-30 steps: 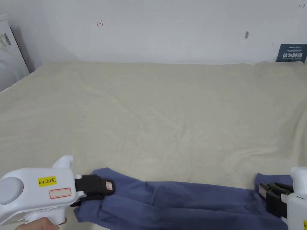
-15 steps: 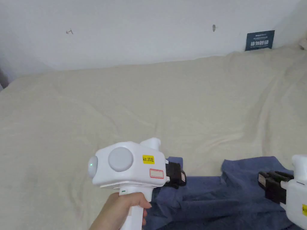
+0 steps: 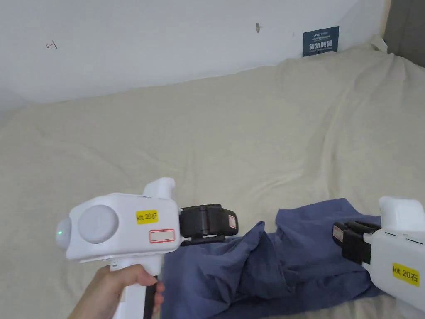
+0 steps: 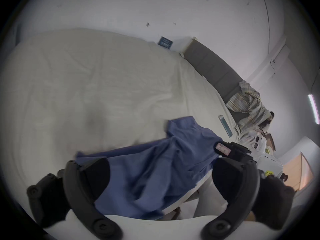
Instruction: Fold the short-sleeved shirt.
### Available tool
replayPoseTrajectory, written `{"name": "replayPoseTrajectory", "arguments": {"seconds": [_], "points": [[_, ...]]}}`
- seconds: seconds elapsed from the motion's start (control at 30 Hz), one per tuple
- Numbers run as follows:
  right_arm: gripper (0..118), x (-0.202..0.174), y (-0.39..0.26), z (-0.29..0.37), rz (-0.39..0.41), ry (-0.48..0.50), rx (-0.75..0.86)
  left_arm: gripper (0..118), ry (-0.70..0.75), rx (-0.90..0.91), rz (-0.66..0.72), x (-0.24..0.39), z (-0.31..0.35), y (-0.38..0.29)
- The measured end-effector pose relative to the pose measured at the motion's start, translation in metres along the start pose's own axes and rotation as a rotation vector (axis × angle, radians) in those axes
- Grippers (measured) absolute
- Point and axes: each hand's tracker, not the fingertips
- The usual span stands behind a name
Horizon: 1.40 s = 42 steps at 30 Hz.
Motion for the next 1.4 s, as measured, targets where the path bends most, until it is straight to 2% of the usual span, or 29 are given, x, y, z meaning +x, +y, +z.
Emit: {"name": "replayPoseTrajectory", "arguments": {"seconds": [0.03,0.07,0.1,0.13,0.2,0.3,0.4,0.47,0.53,0.7,0.8,0.9,1.03,1.13,1.27,1.4], "points": [[0,-0.002,0.000,0.001,0.008,0.001,0.003,93,0.030,0.016,0.003,-0.008,0.009,-0.004],[0,-0.003,0.000,0.001,0.010,0.004,0.002,69,0.071,0.029,0.007,-0.013,0.016,-0.008],[0,-0.004,0.000,0.001,0.013,0.010,0.001,30,0.098,0.027,0.016,-0.016,0.018,-0.012],[0,-0.005,0.000,0.000,0.018,0.015,-0.004,15,0.141,0.023,0.031,-0.023,0.020,-0.017],[0,-0.008,-0.001,0.000,0.033,0.014,-0.005,13,0.178,0.017,0.055,-0.034,0.019,-0.027],[0,-0.012,-0.002,0.000,0.056,0.011,-0.006,8,0.142,0.006,0.075,-0.056,0.005,-0.033],[0,-0.007,-0.001,0.000,0.001,0.074,-0.026,7,0.124,0.000,0.099,-0.056,-0.008,-0.036],[0,-0.003,-0.001,0.001,-0.020,0.071,-0.019,7,0.098,-0.012,0.086,-0.044,-0.013,-0.039],[0,0.000,0.000,0.001,-0.024,0.058,-0.016,7,0.059,-0.033,0.052,-0.030,-0.022,-0.040],[0,0.009,-0.002,0.005,-0.063,0.065,-0.018,7,0.097,-0.121,-0.028,0.000,-0.052,-0.044],[0,0.011,-0.003,0.008,-0.050,0.049,-0.015,7,0.085,-0.126,-0.115,0.019,-0.066,-0.046],[0,0.016,-0.004,0.008,-0.079,0.054,-0.024,7,-0.008,-0.186,-0.082,0.036,-0.086,-0.047],[0,0.017,-0.004,0.011,-0.106,0.057,-0.010,7,0.018,-0.217,-0.198,0.068,-0.107,-0.053],[0,0.010,-0.001,0.015,-0.097,0.057,-0.003,7,-0.003,-0.208,-0.194,0.073,-0.102,-0.048],[0,-0.001,0.001,0.015,-0.065,0.063,0.013,7,-0.154,-0.128,-0.122,0.061,-0.073,-0.039],[0,-0.013,0.001,0.014,-0.028,0.077,0.018,7,-0.150,-0.027,-0.039,0.013,-0.029,-0.034]]}}
